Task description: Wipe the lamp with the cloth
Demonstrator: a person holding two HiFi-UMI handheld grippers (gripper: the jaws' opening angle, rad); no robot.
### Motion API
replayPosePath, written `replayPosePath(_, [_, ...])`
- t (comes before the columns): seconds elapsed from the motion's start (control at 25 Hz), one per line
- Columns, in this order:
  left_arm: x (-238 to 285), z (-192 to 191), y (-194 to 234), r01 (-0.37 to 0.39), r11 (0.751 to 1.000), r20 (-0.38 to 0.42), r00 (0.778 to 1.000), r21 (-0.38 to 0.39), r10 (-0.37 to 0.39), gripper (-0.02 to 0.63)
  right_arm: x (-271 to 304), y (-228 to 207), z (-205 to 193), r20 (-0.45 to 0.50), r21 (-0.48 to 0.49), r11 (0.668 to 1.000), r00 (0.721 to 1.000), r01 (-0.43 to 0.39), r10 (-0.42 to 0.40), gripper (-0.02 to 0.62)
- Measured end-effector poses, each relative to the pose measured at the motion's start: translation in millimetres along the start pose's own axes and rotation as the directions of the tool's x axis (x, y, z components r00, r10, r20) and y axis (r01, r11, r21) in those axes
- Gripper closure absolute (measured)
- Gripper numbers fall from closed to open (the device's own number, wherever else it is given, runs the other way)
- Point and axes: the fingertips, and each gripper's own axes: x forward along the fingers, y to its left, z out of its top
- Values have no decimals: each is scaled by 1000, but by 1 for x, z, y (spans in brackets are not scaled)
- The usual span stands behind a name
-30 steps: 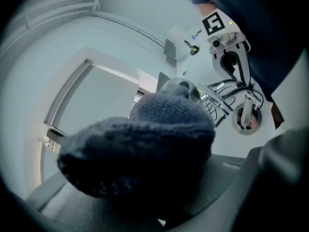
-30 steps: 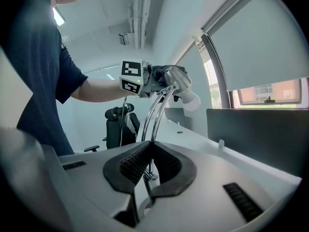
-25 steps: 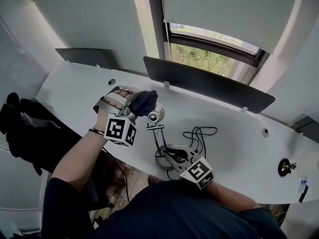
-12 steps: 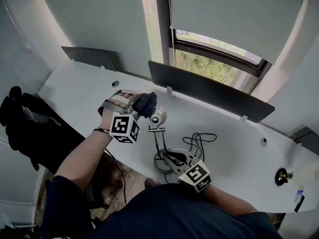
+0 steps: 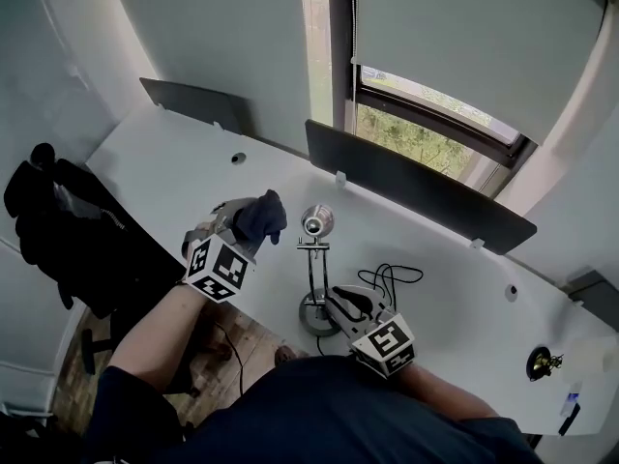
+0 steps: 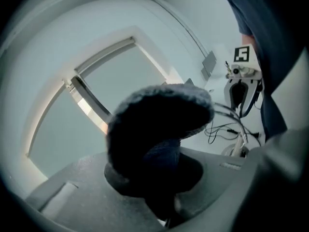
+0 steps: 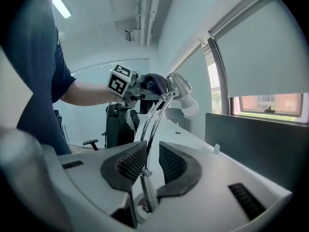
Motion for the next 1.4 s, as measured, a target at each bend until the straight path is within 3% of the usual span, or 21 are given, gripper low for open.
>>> replayPosePath(0.2, [-31,8,-27,-1,978,71,997,-207,16,532,-15,-5,6,37,11,1000,999,16,-17,522])
replayPosePath(0.36, [-43,18,-57,20,936,127,992,-351,26,532,-21,-1,5,48,15,1000,999,13,-14,522])
replayPosePath(0.52, [-53,29,-88,40,898,163,986,-437,36,532,-26,8,0,41,4,1000,999,-10,9,523])
replayPosePath(0.96, [-75,68,-157,173,785,274,962,-594,-4,532,-42,21,14,107,-28,999,994,-35,38,543])
replayPosePath(1.4, [-77,69,-191,230,738,314,949,-634,-26,532,-49,36,13,150,-58,996,986,-69,77,577])
